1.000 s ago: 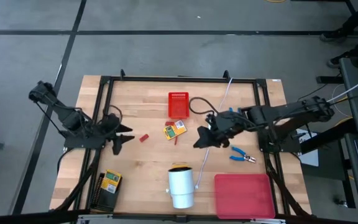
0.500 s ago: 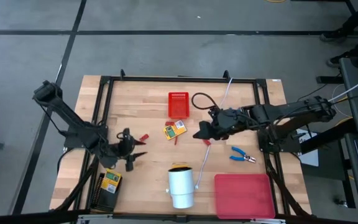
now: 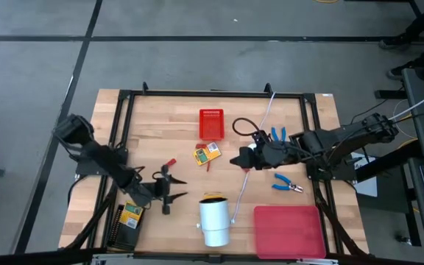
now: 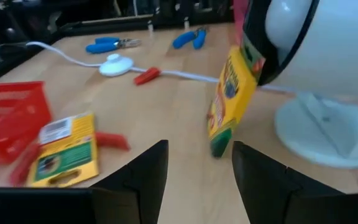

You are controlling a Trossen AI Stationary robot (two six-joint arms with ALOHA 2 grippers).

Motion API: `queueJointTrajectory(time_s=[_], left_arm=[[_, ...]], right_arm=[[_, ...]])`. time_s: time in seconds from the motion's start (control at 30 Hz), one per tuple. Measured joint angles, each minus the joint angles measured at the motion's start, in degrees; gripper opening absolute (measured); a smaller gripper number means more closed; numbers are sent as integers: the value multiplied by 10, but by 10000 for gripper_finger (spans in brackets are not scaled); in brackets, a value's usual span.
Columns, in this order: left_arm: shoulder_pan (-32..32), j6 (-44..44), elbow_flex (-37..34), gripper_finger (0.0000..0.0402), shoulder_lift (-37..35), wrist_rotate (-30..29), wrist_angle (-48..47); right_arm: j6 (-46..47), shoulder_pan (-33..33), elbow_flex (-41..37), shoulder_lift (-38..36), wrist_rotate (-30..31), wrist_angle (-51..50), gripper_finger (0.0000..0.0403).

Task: Pick & Place School Supplies
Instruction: Put the yellow box crayon into the black bin

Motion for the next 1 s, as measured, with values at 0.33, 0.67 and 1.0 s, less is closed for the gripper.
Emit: queueJointTrajectory(time_s=[0.33,0.67,1.0], left_arm=[[49,55,51,177,98,87,48],[71,69,76,178,127,137,60],[94,78,88,177,153,161,87]], right_arm=[[1,0,0,0,19,22,212],[-13,0,0,0,21,49,212],[-23,0,0,0,22,59,212]])
